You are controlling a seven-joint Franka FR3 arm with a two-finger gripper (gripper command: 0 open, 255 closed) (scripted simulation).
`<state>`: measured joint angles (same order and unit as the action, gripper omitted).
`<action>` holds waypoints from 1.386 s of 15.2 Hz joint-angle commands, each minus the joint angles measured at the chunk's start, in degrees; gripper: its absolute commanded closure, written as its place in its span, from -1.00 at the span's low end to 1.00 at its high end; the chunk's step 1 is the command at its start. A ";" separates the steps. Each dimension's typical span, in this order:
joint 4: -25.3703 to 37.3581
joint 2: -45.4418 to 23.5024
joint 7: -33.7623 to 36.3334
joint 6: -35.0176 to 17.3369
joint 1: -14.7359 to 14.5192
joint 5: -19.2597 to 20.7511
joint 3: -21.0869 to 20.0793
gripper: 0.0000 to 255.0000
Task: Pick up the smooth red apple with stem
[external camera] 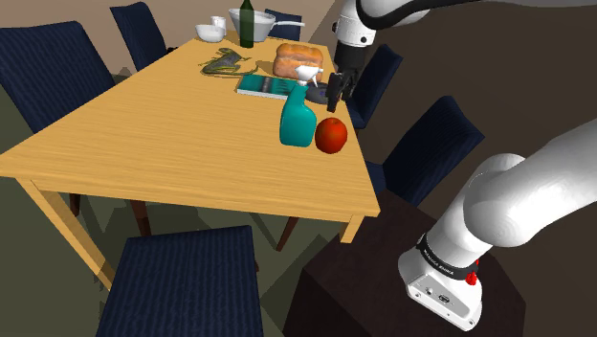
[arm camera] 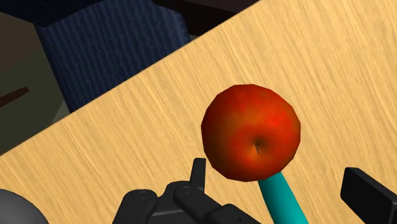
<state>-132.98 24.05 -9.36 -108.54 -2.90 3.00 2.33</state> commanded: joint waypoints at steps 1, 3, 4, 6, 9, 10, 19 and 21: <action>-1.43 -0.23 -0.14 -1.73 0.07 0.08 0.15 -1.00; -2.72 -0.54 -0.09 -3.33 0.08 0.11 0.18 -1.00; -3.70 -0.83 -0.05 -4.60 0.09 0.13 0.21 -1.00; -3.71 -0.83 -0.05 -4.60 0.09 0.14 0.21 -1.00; -3.72 -0.81 -0.05 -4.60 0.09 0.14 0.20 1.00; -3.74 -0.80 -0.05 -4.61 0.09 0.14 0.21 1.00; -1.81 -0.31 -0.13 -2.19 0.07 0.09 0.16 1.00; -0.49 -0.03 -0.17 -0.59 0.06 0.05 0.13 1.00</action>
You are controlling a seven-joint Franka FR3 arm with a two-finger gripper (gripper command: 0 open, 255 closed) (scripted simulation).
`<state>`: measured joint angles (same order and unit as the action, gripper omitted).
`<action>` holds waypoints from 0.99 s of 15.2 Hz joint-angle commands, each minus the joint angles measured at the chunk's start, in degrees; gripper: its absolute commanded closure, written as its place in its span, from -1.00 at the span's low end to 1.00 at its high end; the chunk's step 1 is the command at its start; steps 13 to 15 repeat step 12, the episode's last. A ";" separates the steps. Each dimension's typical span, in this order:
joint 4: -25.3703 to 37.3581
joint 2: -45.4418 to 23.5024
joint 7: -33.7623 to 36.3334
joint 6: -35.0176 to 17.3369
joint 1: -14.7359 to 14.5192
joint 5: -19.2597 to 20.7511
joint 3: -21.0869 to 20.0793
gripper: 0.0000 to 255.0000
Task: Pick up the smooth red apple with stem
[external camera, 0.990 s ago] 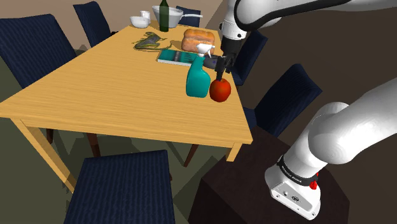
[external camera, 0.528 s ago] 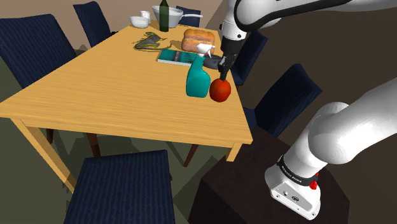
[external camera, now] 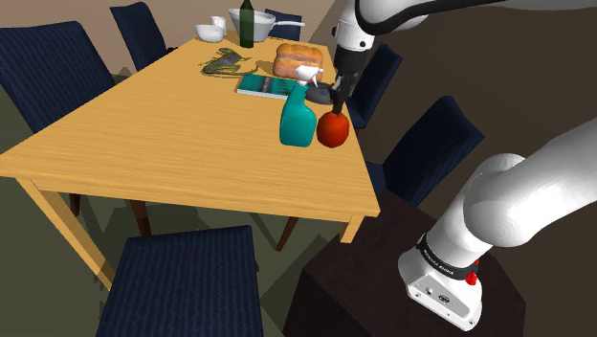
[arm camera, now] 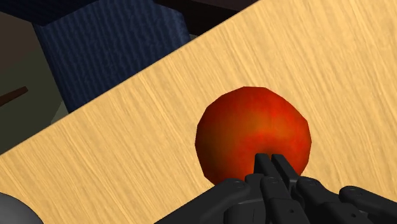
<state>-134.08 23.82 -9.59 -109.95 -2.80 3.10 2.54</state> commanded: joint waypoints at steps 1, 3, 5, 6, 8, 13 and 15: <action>1.28 0.32 0.04 1.61 -0.05 -0.06 -0.09 1.00; 2.66 0.51 -0.01 3.18 -0.06 -0.09 -0.12 1.00; 4.09 0.65 -0.06 4.75 -0.07 -0.12 -0.15 1.00; 4.81 0.70 -0.08 5.53 -0.07 -0.14 -0.16 1.00; 6.30 0.76 -0.13 7.07 -0.08 -0.16 -0.19 1.00; 7.95 0.78 -0.18 8.73 -0.09 -0.19 -0.22 1.00; 7.95 0.78 -0.18 8.73 -0.09 -0.19 -0.22 1.00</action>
